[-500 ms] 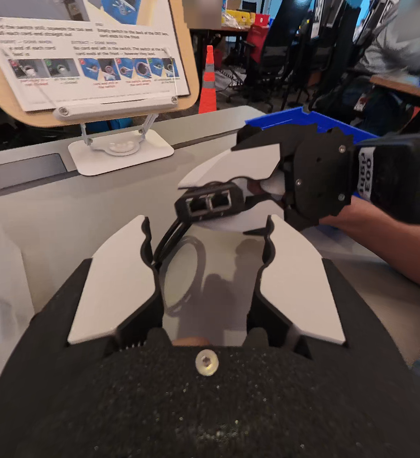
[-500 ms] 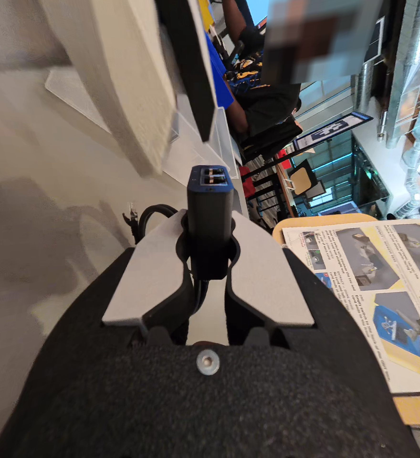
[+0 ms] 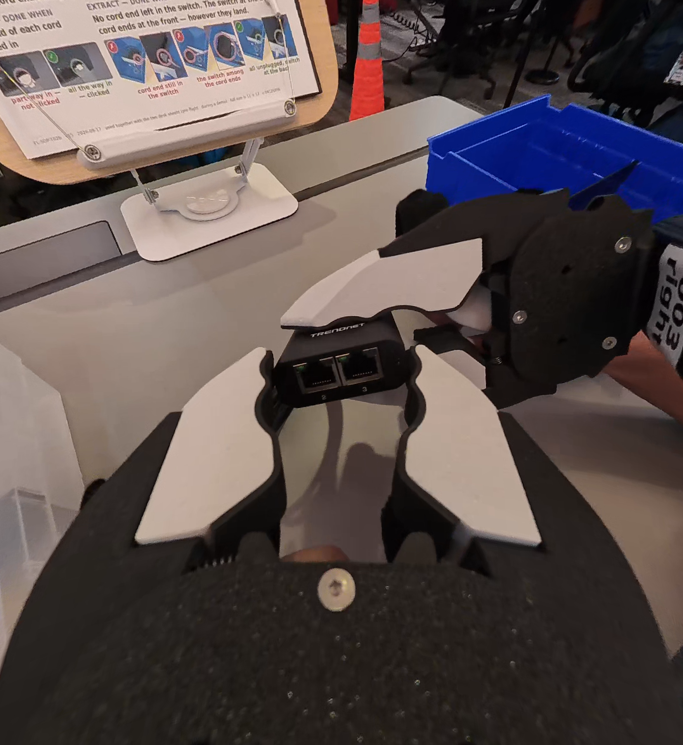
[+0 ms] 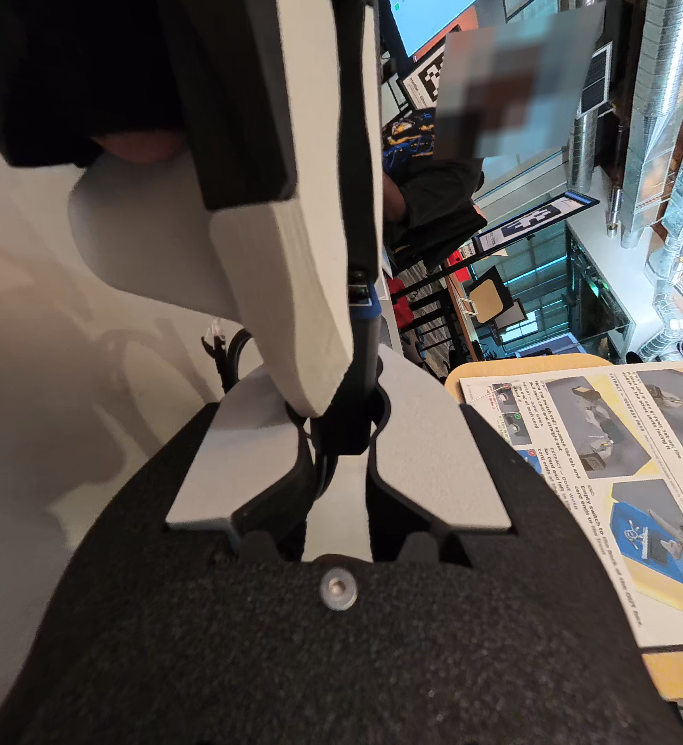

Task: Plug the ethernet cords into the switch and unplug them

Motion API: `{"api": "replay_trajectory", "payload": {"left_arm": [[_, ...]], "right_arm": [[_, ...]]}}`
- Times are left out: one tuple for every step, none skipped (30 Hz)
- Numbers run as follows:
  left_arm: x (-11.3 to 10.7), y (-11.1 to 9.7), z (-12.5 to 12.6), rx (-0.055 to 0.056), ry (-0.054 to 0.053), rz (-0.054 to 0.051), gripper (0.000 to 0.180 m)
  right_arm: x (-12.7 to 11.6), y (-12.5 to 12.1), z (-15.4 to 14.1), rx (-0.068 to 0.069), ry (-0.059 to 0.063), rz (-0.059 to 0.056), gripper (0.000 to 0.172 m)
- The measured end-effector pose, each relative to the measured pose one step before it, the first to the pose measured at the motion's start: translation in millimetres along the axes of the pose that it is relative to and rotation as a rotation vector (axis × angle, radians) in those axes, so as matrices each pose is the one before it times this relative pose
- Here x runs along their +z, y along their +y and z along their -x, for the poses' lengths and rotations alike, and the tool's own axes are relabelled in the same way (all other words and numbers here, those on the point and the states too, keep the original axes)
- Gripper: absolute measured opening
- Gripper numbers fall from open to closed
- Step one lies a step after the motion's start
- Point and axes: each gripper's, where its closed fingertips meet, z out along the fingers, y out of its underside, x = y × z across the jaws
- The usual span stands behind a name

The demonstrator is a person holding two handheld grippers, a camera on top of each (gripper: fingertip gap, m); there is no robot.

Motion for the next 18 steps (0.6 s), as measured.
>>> {"api": "replay_trajectory", "payload": {"left_arm": [[0.09,0.78,0.22,-0.0049,0.0036,0.0038,0.062],[0.02,0.85,0.19,-0.0036,0.0024,0.0043,0.062],[-0.01,0.67,0.0,-0.001,0.002,0.0034,0.062],[-0.01,0.91,0.17,0.0002,0.0008,0.0048,0.062],[0.04,0.83,0.2,-0.0042,-0.0009,0.0055,0.062],[0.18,0.98,0.39,-0.002,-0.0018,0.0055,0.062],[0.12,0.81,0.42,-0.0037,-0.0005,0.0034,0.062],[0.18,0.79,0.25,-0.007,-0.0005,0.0035,0.062],[0.39,0.78,0.4,-0.0024,-0.0011,0.0046,0.062],[0.25,0.39,0.41,0.0007,-0.0029,0.0008,0.062],[0.31,0.01,0.11,-0.0002,-0.0017,-0.0006,0.062],[-0.02,-0.17,-0.13,0.001,-0.0006,-0.0008,0.062],[0.01,-0.37,-0.29,0.0019,-0.0007,-0.0004,0.062],[0.08,-0.52,-0.32,0.0023,-0.0004,-0.0003,0.062],[0.03,-0.73,-0.35,-0.0004,-0.0005,-0.0017,0.062],[-0.01,-0.62,-0.12,-0.0003,-0.0009,-0.0019,0.062],[-0.1,-0.56,0.07,0.0018,-0.0019,-0.0005,0.062],[-0.07,-0.59,0.23,0.0003,-0.0027,-0.0019,0.062]], "right_arm": [[0.4,0.06,0.88,0.0061,-0.0056,-0.002,0.025],[0.37,0.24,1.14,0.0051,-0.0063,-0.0006,0.025],[0.25,-0.07,0.78,0.0026,-0.0026,-0.0014,0.025],[0.16,0.02,0.71,0.0011,-0.0018,-0.0006,0.025],[0.28,0.22,0.63,-0.002,-0.0008,0.0022,0.025],[0.47,0.43,0.85,-0.0006,-0.0012,0.0042,0.025],[0.39,0.4,0.92,0.0002,-0.0043,0.0034,0.025],[0.39,0.45,0.72,-0.0015,-0.0021,0.0034,0.025],[0.27,0.62,0.64,-0.0056,-0.0004,0.0037,0.026],[0.23,0.57,0.51,-0.0077,0.0021,0.0027,0.026],[-0.1,0.47,0.21,-0.0109,0.0043,0.0018,0.026],[-0.46,-0.14,-0.04,-0.0105,0.0054,-0.0021,0.027],[-0.52,-0.18,-0.07,-0.004,0.0034,-0.005,0.027],[-0.52,-0.1,-0.29,0.0015,0.0004,-0.0029,0.027],[-0.54,-0.17,-0.2,0.0036,-0.001,-0.0036,0.027],[-0.38,-0.24,-0.35,0.0048,-0.0017,-0.0031,0.027],[-0.38,0.0,-0.4,0.0015,0.0004,-0.001,0.027],[-0.28,-0.26,-0.7,-0.0025,0.0044,-0.0009,0.027]]}}
